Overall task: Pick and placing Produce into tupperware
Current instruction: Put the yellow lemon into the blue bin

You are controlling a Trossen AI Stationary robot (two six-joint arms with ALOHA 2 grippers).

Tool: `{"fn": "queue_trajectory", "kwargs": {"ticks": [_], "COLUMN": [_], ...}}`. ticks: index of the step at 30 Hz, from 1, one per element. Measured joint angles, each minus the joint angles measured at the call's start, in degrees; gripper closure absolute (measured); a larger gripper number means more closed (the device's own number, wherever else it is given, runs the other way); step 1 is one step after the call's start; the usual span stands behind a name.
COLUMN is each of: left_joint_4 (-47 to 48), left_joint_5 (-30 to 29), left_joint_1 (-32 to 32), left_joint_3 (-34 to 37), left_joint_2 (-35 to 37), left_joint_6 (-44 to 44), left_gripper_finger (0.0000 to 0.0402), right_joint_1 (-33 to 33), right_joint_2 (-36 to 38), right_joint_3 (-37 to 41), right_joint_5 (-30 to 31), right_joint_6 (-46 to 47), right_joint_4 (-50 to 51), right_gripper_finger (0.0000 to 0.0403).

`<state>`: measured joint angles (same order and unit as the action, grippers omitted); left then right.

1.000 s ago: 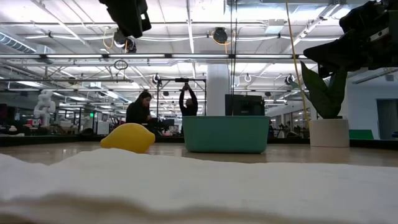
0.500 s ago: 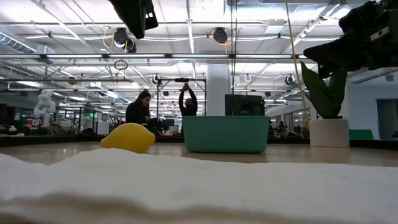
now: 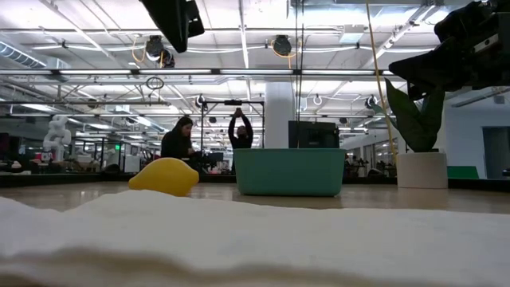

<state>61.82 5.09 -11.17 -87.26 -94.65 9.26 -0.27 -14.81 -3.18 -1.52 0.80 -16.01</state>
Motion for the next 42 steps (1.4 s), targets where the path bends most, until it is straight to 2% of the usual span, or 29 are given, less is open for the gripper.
{"fn": "queue_trajectory", "kwargs": {"ticks": [10, 16, 22, 29, 33, 42], "left_joint_4": [-0.2, -0.1, -1.7, -7.7, -12.1, -14.7], "left_joint_5": [0.0, 0.0, -0.2, -0.2, -0.5, 0.0], "left_joint_1": [-0.6, -0.6, -0.6, -0.7, -0.4, -0.4], "left_joint_3": [0.0, 0.0, 0.5, 5.3, 8.0, 13.5], "left_joint_2": [0.0, 0.0, 0.0, 0.1, 0.1, 0.1], "left_joint_6": [0.1, 0.1, 0.1, 0.3, 4.7, 11.4], "left_gripper_finger": [0.0144, 0.0078, 0.0067, 0.0066, 0.0066, 0.0066], "right_joint_1": [0.0, 0.0, 0.0, 0.0, 0.0, 0.0], "right_joint_2": [0.0, 0.0, 0.0, 0.0, 0.0, 0.0], "right_joint_3": [0.0, 0.0, 0.0, 0.0, 0.0, 0.0], "right_joint_5": [0.0, 0.0, 0.0, 0.0, 0.0, 0.0], "right_joint_6": [0.0, 0.0, 0.0, 0.0, 0.0, 0.0], "right_joint_4": [0.0, 0.0, 0.0, 0.1, 0.1, 0.1], "right_gripper_finger": [0.0403, 0.0403, 0.0403, 0.0403, 0.0403, 0.0403]}}
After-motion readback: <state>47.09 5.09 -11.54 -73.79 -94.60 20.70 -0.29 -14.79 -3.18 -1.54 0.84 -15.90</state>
